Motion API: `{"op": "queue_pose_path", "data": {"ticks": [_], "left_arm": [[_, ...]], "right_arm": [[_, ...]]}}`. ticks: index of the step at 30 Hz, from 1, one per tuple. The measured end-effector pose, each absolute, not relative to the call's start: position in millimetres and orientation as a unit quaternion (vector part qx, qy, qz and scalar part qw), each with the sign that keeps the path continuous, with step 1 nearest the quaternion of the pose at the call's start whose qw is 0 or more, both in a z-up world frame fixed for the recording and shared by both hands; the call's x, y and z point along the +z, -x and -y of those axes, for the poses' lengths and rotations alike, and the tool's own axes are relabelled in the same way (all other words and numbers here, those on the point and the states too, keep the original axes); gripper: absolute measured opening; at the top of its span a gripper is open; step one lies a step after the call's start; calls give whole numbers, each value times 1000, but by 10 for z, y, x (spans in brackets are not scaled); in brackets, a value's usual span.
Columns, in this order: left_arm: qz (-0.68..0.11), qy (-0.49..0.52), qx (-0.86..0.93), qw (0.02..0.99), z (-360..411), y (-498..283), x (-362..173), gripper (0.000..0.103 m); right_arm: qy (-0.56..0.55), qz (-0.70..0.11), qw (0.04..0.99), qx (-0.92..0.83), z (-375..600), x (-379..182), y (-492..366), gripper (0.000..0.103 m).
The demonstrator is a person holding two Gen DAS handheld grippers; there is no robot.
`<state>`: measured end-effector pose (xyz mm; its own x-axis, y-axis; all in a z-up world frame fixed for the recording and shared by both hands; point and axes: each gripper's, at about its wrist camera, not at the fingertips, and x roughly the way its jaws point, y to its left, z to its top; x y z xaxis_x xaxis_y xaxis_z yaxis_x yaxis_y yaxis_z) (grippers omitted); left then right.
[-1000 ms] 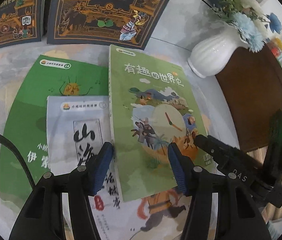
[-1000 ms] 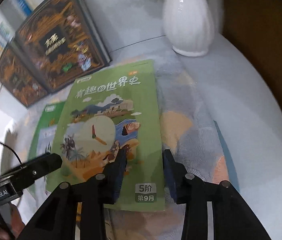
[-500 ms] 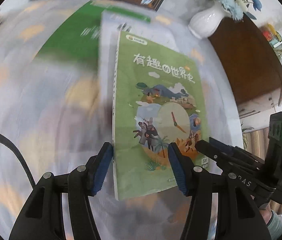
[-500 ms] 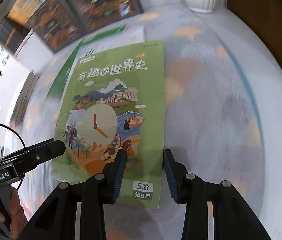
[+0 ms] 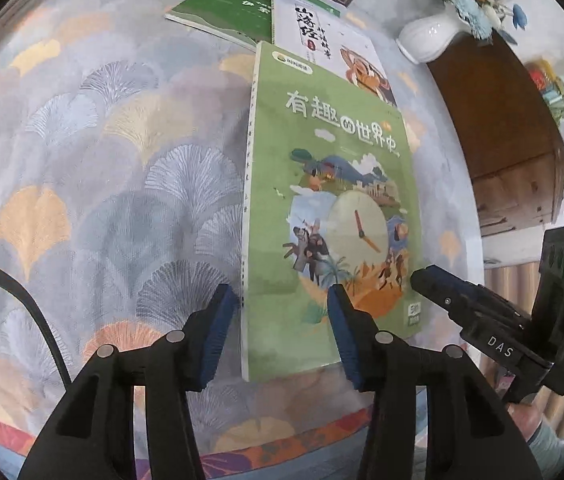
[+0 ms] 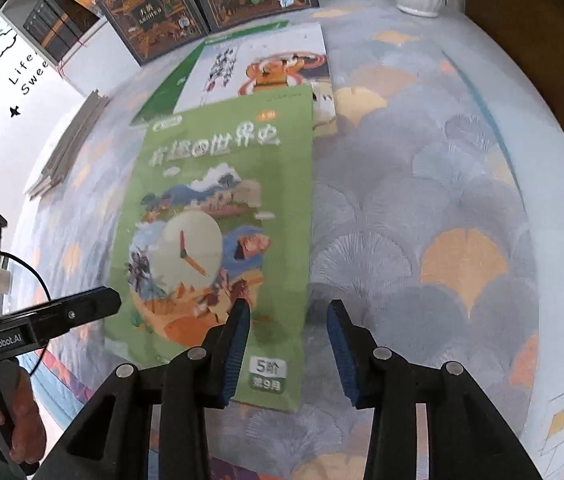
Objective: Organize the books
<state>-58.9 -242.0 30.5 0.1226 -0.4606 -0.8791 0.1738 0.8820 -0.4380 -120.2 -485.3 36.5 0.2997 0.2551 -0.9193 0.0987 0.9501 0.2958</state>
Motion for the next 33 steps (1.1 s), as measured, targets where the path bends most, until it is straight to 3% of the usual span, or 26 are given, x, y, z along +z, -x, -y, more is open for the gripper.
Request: {"op": "queue_pose_path", "data": {"ticks": [8, 19, 25, 29, 33], "left_arm": [[-617, 91, -215, 752, 2533, 600, 255, 40], [-594, 241, -278, 715, 2302, 623, 623, 40], [-594, 291, -257, 705, 2251, 579, 425, 40], [-583, 326, -265, 696, 2178, 662, 461, 40], [-589, 318, -262, 696, 2202, 651, 430, 40]], "right_arm": [[-141, -581, 798, 74, 4728, 332, 1343, 38], [-193, -568, 796, 76, 4890, 299, 1452, 41], [-216, -571, 788, 78, 4939, 282, 1476, 41], [-185, -572, 795, 82, 4841, 317, 1474, 51], [-185, -573, 795, 81, 4844, 313, 1457, 52]]}}
